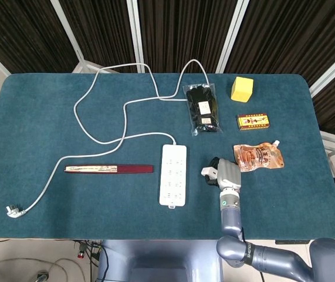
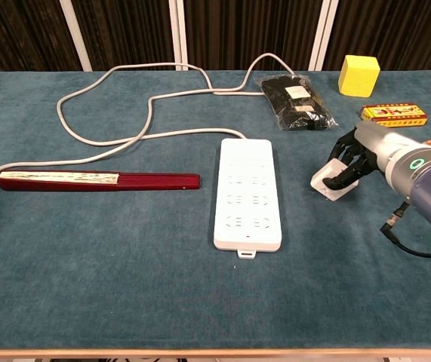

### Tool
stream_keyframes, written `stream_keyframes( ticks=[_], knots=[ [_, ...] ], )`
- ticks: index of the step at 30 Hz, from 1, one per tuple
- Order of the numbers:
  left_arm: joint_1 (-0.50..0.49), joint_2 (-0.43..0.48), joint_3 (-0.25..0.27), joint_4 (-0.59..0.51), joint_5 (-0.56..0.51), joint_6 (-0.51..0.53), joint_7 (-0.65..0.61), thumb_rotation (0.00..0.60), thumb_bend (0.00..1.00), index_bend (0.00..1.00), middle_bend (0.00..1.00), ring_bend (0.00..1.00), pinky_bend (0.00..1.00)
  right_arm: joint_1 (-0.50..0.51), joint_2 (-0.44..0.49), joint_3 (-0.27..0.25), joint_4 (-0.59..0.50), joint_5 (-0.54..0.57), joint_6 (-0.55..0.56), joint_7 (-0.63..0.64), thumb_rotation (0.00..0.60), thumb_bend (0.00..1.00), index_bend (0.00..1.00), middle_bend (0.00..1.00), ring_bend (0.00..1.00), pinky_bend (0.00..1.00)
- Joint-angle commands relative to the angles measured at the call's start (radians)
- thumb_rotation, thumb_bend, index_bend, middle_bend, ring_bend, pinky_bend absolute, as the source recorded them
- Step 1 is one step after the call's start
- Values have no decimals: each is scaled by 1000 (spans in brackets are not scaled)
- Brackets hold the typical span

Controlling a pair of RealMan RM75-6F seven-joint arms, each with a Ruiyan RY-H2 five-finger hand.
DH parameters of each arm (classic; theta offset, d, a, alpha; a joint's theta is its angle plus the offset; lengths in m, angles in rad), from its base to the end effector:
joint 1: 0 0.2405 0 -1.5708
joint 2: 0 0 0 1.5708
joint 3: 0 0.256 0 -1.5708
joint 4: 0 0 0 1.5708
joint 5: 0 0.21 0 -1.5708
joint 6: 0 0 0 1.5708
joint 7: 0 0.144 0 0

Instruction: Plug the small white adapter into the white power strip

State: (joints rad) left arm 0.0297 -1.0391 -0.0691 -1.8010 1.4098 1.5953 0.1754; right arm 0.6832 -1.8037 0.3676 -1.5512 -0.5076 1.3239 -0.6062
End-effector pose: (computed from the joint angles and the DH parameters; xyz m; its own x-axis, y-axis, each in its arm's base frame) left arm -0.3033 0.1471 0.1889 0.4611 -0.0511 0.8859 0.8762 0.1842 -0.4454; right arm -0.1576 -0.3225 -0.0445 0.0878 -0.2769 0.9569 -0.9480 0.2718 0.1656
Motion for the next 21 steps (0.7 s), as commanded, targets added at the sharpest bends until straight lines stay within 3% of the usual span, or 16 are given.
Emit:
stream_keyframes(
  ticks=[1, 9, 17, 21],
  knots=[
    [0, 0, 0, 0, 0, 0, 0, 600, 189, 187, 1, 0, 18, 0, 2, 1, -3, -2, -3, -4, 600, 465, 570, 522, 476, 274],
    [0, -1, 0, 1, 0, 0, 1, 600, 189, 189, 1, 0, 40, 7, 32, -12, -39, -40, -19, -33, 600, 493, 632, 533, 523, 293],
    [1, 1, 1, 0, 1, 1, -1, 600, 189, 190, 0, 0, 67, 16, 80, -10, -98, -32, -41, -67, 600, 538, 698, 587, 708, 664],
    [1, 1, 1, 0, 0, 1, -1, 600, 189, 192, 0, 0, 67, 25, 97, -9, -120, -30, -44, -84, 600, 587, 707, 611, 773, 752]
  ],
)
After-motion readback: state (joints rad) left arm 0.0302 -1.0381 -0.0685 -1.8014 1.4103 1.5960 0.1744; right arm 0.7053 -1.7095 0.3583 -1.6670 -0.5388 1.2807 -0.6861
